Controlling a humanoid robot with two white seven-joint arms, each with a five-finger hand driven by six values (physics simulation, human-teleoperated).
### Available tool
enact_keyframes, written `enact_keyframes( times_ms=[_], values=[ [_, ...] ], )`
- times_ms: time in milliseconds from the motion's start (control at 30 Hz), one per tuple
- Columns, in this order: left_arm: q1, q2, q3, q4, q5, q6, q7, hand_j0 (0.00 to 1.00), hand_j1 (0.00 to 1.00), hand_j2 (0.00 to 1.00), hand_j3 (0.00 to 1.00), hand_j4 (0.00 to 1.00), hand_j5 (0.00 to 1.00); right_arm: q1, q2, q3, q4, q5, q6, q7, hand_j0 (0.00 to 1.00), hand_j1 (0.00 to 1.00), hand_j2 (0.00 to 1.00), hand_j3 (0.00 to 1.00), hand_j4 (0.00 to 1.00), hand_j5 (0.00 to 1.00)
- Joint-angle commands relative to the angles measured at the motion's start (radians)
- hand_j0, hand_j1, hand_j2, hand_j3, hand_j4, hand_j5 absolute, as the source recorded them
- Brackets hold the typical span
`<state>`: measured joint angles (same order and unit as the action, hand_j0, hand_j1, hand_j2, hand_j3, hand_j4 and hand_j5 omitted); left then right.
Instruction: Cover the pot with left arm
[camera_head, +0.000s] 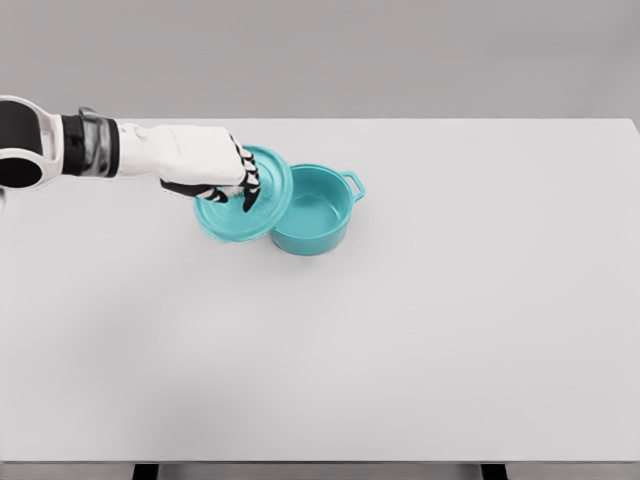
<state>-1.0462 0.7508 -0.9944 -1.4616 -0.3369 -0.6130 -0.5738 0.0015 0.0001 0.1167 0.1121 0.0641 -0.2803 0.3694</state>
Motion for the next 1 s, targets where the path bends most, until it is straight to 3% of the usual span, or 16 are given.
enact_keyframes(
  times_ms=[0,700,833,867,967],
  values=[
    [-0.001,-0.007,-0.036,0.003,0.003,0.002,-0.001,0.45,0.45,0.45,0.45,0.45,0.45,0.000,0.000,0.000,0.000,0.000,0.000,0.000,1.00,1.00,1.00,1.00,1.00,1.00],
    [-0.118,-0.107,-0.161,0.069,-0.005,0.002,-0.011,0.45,0.45,0.45,0.45,0.45,0.45,0.000,0.000,0.000,0.000,0.000,0.000,0.000,1.00,1.00,1.00,1.00,1.00,1.00],
    [-0.126,-0.145,-0.164,0.102,-0.022,0.002,-0.014,0.45,0.45,0.45,0.45,0.45,0.45,0.000,0.000,0.000,0.000,0.000,0.000,0.000,1.00,1.00,1.00,1.00,1.00,1.00],
    [-0.146,-0.156,-0.199,0.118,-0.022,0.002,-0.014,0.45,0.45,0.45,0.45,0.45,0.45,0.000,0.000,0.000,0.000,0.000,0.000,0.000,1.00,1.00,1.00,1.00,1.00,1.00],
    [-0.170,-0.180,-0.210,0.149,-0.022,0.002,-0.014,0.45,0.45,0.45,0.45,0.45,0.45,0.000,0.000,0.000,0.000,0.000,0.000,0.000,1.00,1.00,1.00,1.00,1.00,1.00]
  ],
)
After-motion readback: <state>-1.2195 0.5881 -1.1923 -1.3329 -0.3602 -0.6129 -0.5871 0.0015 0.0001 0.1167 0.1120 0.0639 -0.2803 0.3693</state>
